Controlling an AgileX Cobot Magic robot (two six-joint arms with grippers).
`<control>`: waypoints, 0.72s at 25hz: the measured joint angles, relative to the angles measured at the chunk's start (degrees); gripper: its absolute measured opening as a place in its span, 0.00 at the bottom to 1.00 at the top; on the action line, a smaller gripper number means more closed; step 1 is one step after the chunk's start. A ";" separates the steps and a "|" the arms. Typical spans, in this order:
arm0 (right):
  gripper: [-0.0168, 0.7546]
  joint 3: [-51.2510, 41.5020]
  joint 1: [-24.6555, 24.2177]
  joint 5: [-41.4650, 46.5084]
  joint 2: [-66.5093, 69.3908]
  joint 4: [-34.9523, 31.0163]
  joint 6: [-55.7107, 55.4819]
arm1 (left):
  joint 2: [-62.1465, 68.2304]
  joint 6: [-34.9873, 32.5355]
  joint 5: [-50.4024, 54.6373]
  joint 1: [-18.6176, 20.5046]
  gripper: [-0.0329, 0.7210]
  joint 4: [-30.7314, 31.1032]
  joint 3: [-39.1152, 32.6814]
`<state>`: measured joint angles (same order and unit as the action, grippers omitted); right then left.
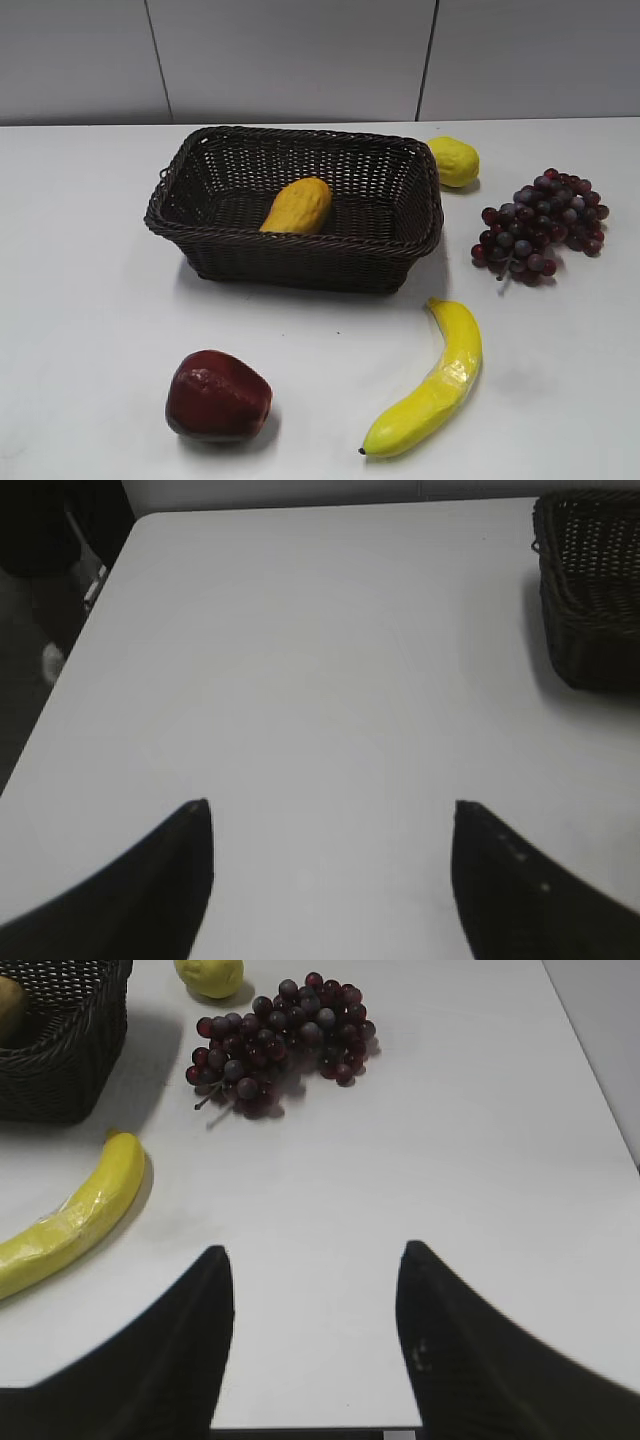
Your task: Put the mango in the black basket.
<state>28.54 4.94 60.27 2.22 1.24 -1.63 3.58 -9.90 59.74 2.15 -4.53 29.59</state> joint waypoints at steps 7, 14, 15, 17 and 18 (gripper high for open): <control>0.55 0.00 0.00 0.00 0.00 0.00 0.00 | -3.70 5.08 0.00 0.00 0.77 2.99 -0.01; 0.55 0.00 0.00 0.00 0.00 0.00 0.05 | -3.88 6.12 0.05 0.00 0.77 4.21 -0.37; 0.55 0.00 0.00 0.00 0.00 0.00 0.05 | -3.88 5.99 0.05 0.00 0.76 4.15 -0.37; 0.55 0.00 0.00 0.00 0.00 0.00 0.01 | -3.88 5.84 0.05 0.00 0.76 4.11 -0.37; 0.55 0.00 0.00 0.00 0.00 0.00 0.01 | -3.88 5.78 0.05 0.00 0.76 4.11 -0.37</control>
<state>28.54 4.94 60.27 2.22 1.24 -1.62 -0.30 -4.12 59.79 2.15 -0.41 29.23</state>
